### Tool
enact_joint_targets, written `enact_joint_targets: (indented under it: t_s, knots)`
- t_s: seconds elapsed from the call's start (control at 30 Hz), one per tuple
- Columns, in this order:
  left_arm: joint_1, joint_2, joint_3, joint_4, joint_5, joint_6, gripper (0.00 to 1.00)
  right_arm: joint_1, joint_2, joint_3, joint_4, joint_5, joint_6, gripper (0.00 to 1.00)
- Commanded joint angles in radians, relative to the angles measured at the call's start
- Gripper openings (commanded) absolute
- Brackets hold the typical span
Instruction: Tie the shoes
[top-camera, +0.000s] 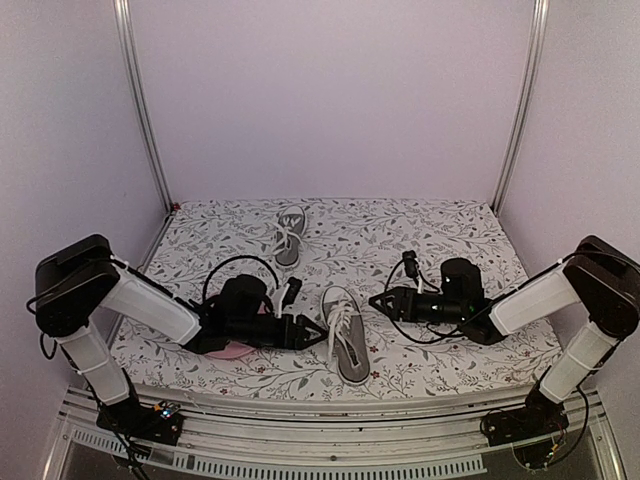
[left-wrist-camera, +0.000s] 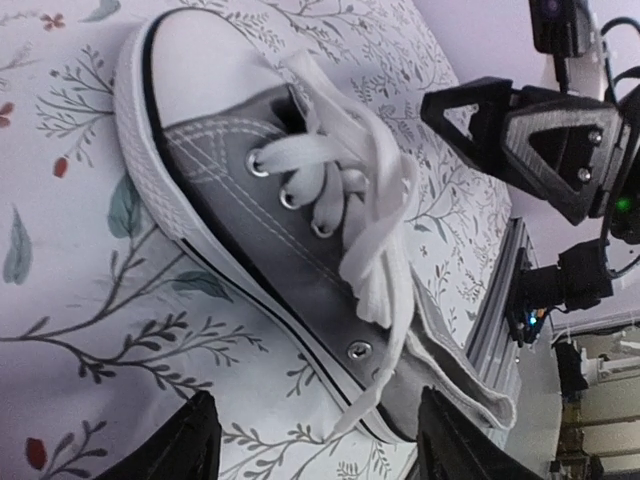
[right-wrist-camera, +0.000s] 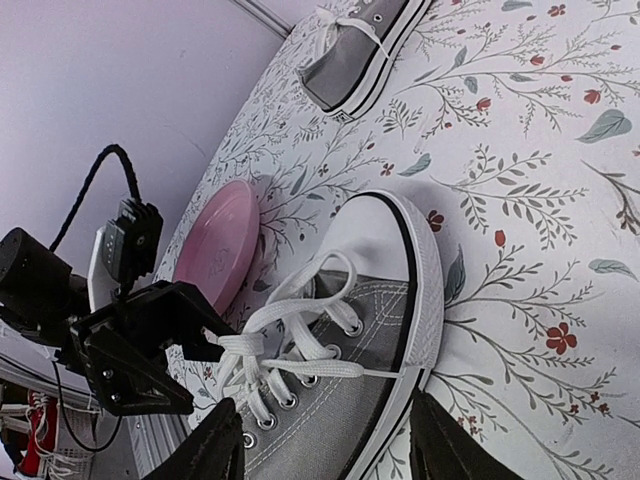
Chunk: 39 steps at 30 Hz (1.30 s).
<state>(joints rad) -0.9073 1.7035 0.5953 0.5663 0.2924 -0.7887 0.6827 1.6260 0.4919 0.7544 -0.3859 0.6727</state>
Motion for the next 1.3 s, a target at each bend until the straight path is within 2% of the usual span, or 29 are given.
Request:
enact_joint_targets:
  t_s: [0.0, 0.17, 0.27, 0.5, 0.53, 0.8, 1.13, 1.27]
  knots:
    - [-0.055, 0.065, 0.022, 0.111, 0.054, -0.036, 0.65, 0.005, -0.038, -0.016, -0.014, 0.015, -0.012, 0.58]
    - [-0.065, 0.124, 0.045, 0.131, 0.056, -0.026, 0.57, 0.005, -0.059, -0.026, -0.018, 0.013, -0.012, 0.58]
    - [-0.065, 0.151, 0.065, 0.127, 0.061, -0.020, 0.49, 0.005, -0.069, -0.033, -0.018, 0.012, -0.012, 0.58]
    - [-0.073, 0.131, 0.084, 0.130, 0.087, -0.042, 0.03, 0.005, -0.077, -0.040, -0.021, 0.013, -0.014, 0.58]
    - [-0.074, 0.123, 0.084, 0.128, 0.095, -0.052, 0.00, 0.005, -0.076, -0.039, -0.020, 0.013, -0.016, 0.58]
    - [-0.079, 0.101, 0.102, 0.115, 0.179, -0.207, 0.00, 0.006, -0.055, -0.032, -0.034, -0.003, -0.021, 0.58]
    - [-0.077, 0.093, 0.151, 0.122, 0.238, -0.307, 0.00, 0.014, 0.000, -0.031, -0.035, -0.028, -0.022, 0.58]
    - [-0.077, 0.100, 0.169, 0.125, 0.240, -0.323, 0.07, 0.019, 0.011, -0.031, -0.035, -0.028, -0.019, 0.58]
